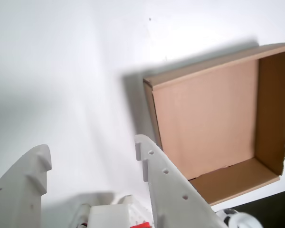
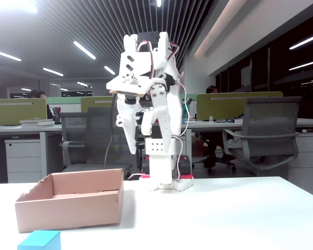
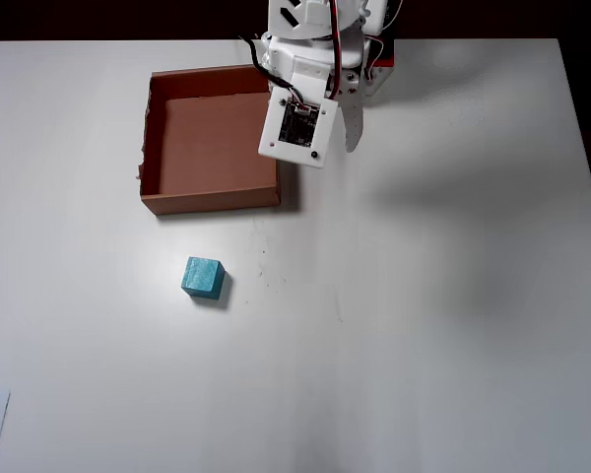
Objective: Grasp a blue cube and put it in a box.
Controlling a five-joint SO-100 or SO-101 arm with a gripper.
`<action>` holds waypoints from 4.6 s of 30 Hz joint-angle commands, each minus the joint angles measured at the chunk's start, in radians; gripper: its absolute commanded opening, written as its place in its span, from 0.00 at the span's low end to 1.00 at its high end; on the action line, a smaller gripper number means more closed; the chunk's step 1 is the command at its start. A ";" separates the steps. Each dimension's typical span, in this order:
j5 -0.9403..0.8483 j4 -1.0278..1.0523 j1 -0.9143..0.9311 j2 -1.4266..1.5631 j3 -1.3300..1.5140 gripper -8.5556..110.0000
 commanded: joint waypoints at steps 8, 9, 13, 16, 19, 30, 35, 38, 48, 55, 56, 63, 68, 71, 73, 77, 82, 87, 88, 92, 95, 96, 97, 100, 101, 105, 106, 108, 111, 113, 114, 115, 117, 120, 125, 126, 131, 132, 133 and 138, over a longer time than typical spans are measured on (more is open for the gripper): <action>-0.124 -0.005 0.135 -0.298 -0.310 0.27; -0.124 0.002 0.144 -0.331 -0.345 0.28; -0.124 0.008 0.176 -0.453 -0.466 0.28; -0.124 -0.006 0.193 -0.535 -0.541 0.28; -0.133 -0.023 0.212 -0.614 -0.606 0.28; -0.250 -0.133 0.302 -0.813 -0.749 0.28; -0.256 -0.130 0.328 -0.904 -0.847 0.28; -0.247 -0.147 0.336 -0.946 -0.865 0.28; -0.150 -0.163 0.319 -1.157 -1.046 0.28; -0.112 -0.153 0.296 -1.166 -1.046 0.32; -0.104 -0.153 0.293 -1.166 -1.046 0.33; -0.097 -0.195 0.281 -1.173 -1.015 0.36; -0.095 -0.229 0.279 -1.180 -0.989 0.38; -0.097 -0.229 0.282 -1.186 -0.989 0.40; -0.103 -0.222 0.284 -1.189 -0.988 0.40; -0.107 -0.218 0.285 -1.189 -0.973 0.40; -0.107 -0.225 0.285 -1.204 -0.969 0.40; -0.103 -0.241 0.282 -1.220 -0.968 0.39; -0.101 -0.244 0.281 -1.224 -0.969 0.39; -0.098 -0.258 0.276 -1.233 -0.966 0.38; -0.098 -0.264 0.276 -1.243 -0.965 0.35; -0.098 -0.265 0.275 -1.246 -0.965 0.35; -0.098 -0.268 0.275 -1.247 -0.963 0.35; -0.098 -0.273 0.272 -1.249 -0.959 0.35; -0.098 -0.275 0.272 -1.250 -0.956 0.35; -0.097 -0.273 0.270 -1.250 -0.954 0.33; -0.097 -0.273 0.268 -1.250 -0.954 0.32; -0.095 -0.272 0.268 -1.250 -0.953 0.30; -0.095 -0.268 0.267 -1.249 -0.951 0.28; -0.095 -0.267 0.267 -1.247 -0.950 0.27; -0.095 -0.267 0.267 -1.247 -0.948 0.27; -0.094 -0.270 0.265 -1.246 -0.946 0.26; -0.091 -0.275 0.265 -1.244 -0.942 0.25; -0.086 -0.276 0.265 -1.244 -0.940 0.23; -0.083 -0.279 0.262 -1.244 -0.940 0.18; -0.081 -0.279 0.262 -1.244 -0.940 0.18; -0.074 -0.284 0.261 -1.244 -0.942 0.17; -0.074 -0.284 0.261 -1.244 -0.942 0.17; -0.074 -0.285 0.261 -1.244 -0.942 0.17; -0.071 -0.287 0.262 -1.244 -0.945 0.17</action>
